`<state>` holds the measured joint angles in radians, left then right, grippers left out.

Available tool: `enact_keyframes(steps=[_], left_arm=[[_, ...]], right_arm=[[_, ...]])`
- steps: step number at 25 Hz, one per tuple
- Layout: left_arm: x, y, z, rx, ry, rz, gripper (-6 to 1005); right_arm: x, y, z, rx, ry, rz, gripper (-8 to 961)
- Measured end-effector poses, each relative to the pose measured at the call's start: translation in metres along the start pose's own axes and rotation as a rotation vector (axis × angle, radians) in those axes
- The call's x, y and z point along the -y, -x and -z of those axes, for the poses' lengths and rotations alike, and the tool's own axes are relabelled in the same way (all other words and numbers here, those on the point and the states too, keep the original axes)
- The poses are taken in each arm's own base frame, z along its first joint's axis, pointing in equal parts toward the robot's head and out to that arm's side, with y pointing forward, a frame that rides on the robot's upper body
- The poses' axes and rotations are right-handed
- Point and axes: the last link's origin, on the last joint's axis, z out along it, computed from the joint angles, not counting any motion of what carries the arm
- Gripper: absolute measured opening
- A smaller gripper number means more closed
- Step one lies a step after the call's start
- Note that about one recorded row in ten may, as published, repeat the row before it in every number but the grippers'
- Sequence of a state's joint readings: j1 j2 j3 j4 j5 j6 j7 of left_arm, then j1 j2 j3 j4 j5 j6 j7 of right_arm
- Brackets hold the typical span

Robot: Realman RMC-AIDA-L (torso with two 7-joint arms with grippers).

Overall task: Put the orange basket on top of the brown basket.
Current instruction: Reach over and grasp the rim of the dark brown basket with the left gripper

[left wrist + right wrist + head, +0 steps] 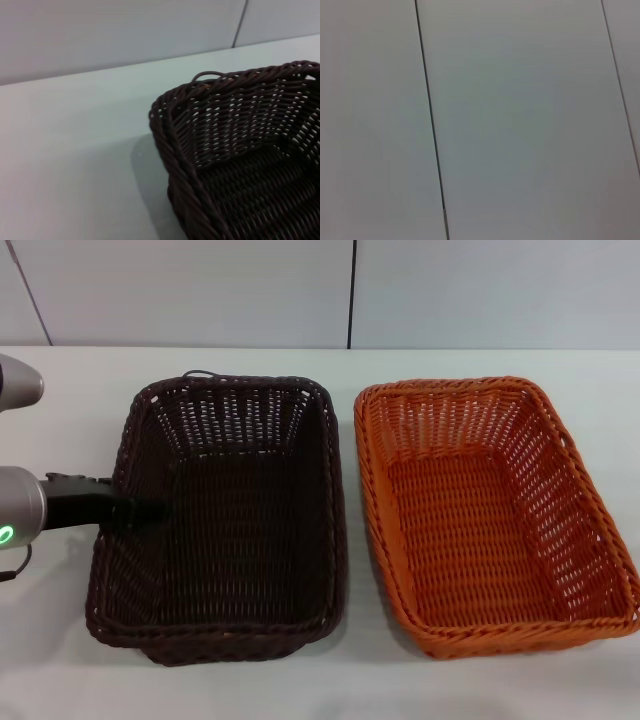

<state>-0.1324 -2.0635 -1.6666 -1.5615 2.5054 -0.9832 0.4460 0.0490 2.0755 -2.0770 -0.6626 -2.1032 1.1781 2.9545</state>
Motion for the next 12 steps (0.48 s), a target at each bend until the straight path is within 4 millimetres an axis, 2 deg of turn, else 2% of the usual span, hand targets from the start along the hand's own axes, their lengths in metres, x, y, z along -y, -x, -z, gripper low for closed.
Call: enact_keyframes(steps=[4,12], left_arm=[[-0.0034,0.0007,-0.0065,0.021,0.016,-0.006,714],[-0.0053,0.0021,-0.0039,0.046,0.029,-0.013,708]], right_arm=[[-0.0003,-0.0002,0.0004,-0.001,0.002,0.000,830],[0.0005,0.0001,0.0013,0.001,-0.001,0.001,830]])
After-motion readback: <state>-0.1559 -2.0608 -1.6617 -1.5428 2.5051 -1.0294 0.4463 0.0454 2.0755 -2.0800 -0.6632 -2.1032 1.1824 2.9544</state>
